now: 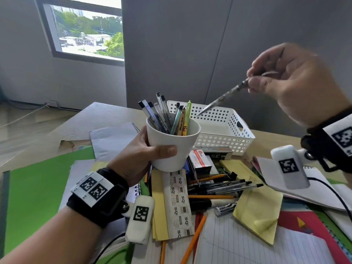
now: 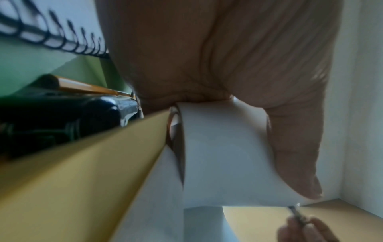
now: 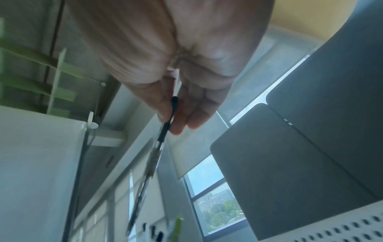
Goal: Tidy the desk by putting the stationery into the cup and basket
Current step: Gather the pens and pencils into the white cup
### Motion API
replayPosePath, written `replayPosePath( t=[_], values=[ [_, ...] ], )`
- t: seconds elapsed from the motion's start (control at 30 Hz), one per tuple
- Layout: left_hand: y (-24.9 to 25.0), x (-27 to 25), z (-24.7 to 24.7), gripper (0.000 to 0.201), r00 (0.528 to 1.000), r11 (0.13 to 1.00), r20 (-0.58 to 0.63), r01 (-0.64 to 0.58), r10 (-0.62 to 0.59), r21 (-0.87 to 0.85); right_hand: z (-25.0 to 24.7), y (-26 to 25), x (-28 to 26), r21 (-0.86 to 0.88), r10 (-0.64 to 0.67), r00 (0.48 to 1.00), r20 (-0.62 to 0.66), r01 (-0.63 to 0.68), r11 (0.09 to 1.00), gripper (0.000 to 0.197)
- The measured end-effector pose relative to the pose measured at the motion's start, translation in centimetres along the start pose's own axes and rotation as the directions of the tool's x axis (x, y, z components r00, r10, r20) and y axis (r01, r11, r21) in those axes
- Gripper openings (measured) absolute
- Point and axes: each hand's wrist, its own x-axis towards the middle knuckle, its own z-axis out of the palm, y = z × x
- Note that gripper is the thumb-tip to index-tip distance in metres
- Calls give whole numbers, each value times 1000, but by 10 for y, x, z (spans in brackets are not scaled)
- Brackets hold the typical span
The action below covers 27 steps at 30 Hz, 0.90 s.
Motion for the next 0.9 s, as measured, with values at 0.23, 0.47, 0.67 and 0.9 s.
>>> replayPosePath(
  t=[0.23,0.47,0.67,0.9],
  values=[
    [-1,-1,-1,87,1000,1000,-18,8,-8,16,38,-15,5,54,-105,994,39,102,993,22],
    [-1,-1,0,87,1000,1000,-8,16,-15,16,56,-1,-17,-100,-12,924,383,55,994,44],
    [-1,-1,0,84,1000,1000,-14,11,-11,7,44,18,-50,-394,66,919,389,101,914,22],
    [-1,-1,1,85,1000,1000,-4,-3,3,-5,41,43,-81,-716,534,556,637,172,676,16]
  ],
)
